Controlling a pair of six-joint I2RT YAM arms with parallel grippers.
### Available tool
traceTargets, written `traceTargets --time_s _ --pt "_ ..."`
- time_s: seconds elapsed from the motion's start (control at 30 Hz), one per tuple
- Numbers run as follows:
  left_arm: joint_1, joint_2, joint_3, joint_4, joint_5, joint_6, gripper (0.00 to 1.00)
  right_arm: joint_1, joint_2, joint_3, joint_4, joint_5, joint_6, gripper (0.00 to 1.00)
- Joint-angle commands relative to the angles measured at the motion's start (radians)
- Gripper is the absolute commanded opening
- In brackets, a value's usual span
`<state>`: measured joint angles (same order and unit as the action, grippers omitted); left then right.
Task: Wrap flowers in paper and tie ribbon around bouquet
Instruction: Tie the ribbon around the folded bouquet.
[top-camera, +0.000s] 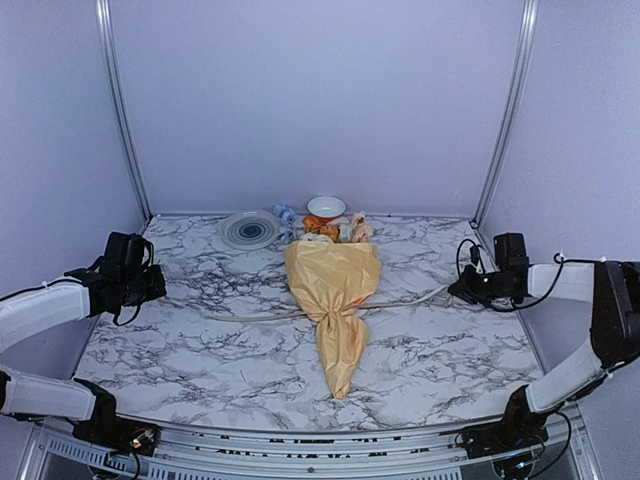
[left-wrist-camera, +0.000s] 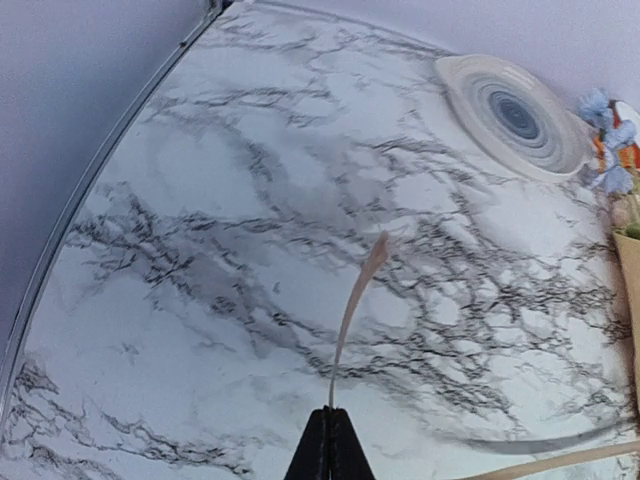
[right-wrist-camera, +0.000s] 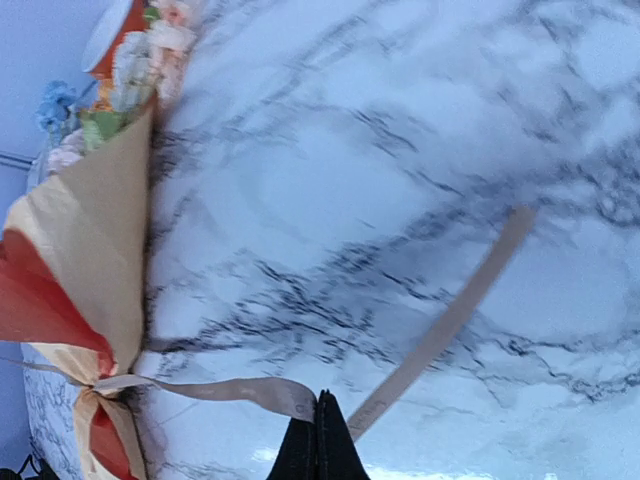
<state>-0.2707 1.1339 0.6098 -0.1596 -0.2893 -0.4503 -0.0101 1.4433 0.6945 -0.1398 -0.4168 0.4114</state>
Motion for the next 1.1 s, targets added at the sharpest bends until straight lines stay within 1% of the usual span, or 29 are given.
traceTargets --time_s 0.0,0.17,0.27,0.43,0.67,0.73,0.83,0.9,1.0,1.03,1.07 --pt "-0.145 -0.036 0.117 -0.025 -0.030 0.039 0.00 0.140 -0.103 0.143 -0.036 -0.011 -0.059 0.00" --pt "-0.335 -0.020 0.243 -0.031 -0.036 0.076 0.00 0.350 -0.158 0.272 -0.041 -0.198 -0.173 0.00" --pt "-0.428 -0.023 0.306 -0.033 -0.060 0.102 0.00 0.426 -0.199 0.316 -0.027 -0.264 -0.194 0.00" --pt "-0.543 -0.036 0.377 -0.049 -0.143 0.148 0.00 0.441 -0.248 0.321 0.021 -0.316 -0.153 0.00" --pt "-0.561 -0.077 0.387 -0.111 -0.227 0.122 0.00 0.441 -0.267 0.303 0.017 -0.302 -0.128 0.00" --pt "-0.561 -0.102 0.385 -0.135 -0.250 0.110 0.00 0.441 -0.277 0.300 -0.005 -0.264 -0.124 0.00" --pt "-0.562 -0.161 0.364 -0.165 -0.289 0.092 0.00 0.425 -0.293 0.309 -0.122 -0.124 -0.132 0.00" --pt "-0.562 -0.199 0.351 -0.168 -0.270 0.087 0.00 0.402 -0.295 0.305 -0.213 0.022 -0.112 0.00" --pt "-0.572 -0.222 0.347 -0.150 -0.183 0.070 0.00 0.374 -0.259 0.293 -0.388 0.265 -0.064 0.00" --pt "-0.590 -0.216 0.350 -0.137 -0.157 0.078 0.00 0.364 -0.240 0.282 -0.435 0.306 -0.050 0.01" --pt "-0.611 -0.207 0.357 -0.124 -0.137 0.088 0.00 0.359 -0.222 0.267 -0.470 0.330 -0.041 0.13"
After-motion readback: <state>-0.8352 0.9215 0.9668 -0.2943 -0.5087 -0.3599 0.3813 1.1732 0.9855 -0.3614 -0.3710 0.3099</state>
